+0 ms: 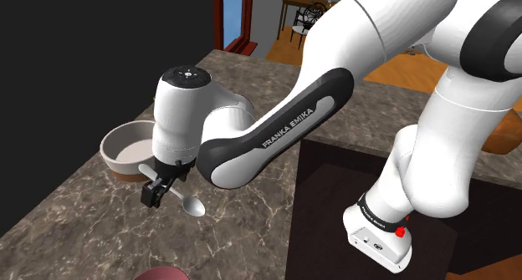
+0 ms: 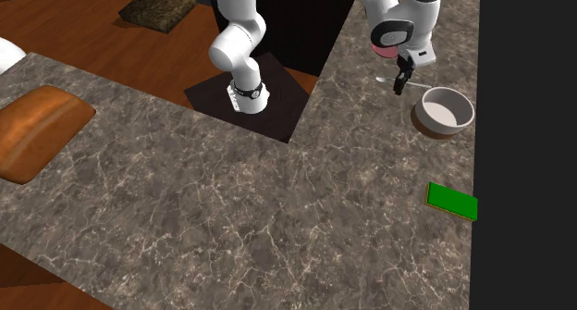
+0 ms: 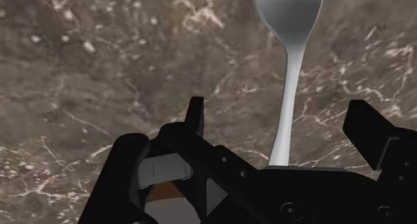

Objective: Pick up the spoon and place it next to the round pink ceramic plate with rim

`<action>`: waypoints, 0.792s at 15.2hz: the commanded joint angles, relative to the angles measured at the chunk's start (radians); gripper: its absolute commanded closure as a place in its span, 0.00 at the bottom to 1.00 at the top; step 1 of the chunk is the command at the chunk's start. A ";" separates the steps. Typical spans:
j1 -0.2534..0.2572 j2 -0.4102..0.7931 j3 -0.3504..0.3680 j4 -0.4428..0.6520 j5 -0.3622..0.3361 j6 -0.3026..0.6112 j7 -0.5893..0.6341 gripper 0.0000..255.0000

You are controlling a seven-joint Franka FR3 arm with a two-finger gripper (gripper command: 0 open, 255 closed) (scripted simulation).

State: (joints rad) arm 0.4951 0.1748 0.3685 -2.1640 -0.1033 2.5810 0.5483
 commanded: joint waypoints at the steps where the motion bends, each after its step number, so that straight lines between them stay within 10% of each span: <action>1: -0.006 -0.031 0.006 -0.004 0.021 -0.025 -0.014 0.00; 12: -0.016 -0.113 0.015 -0.003 0.075 -0.101 -0.051 0.00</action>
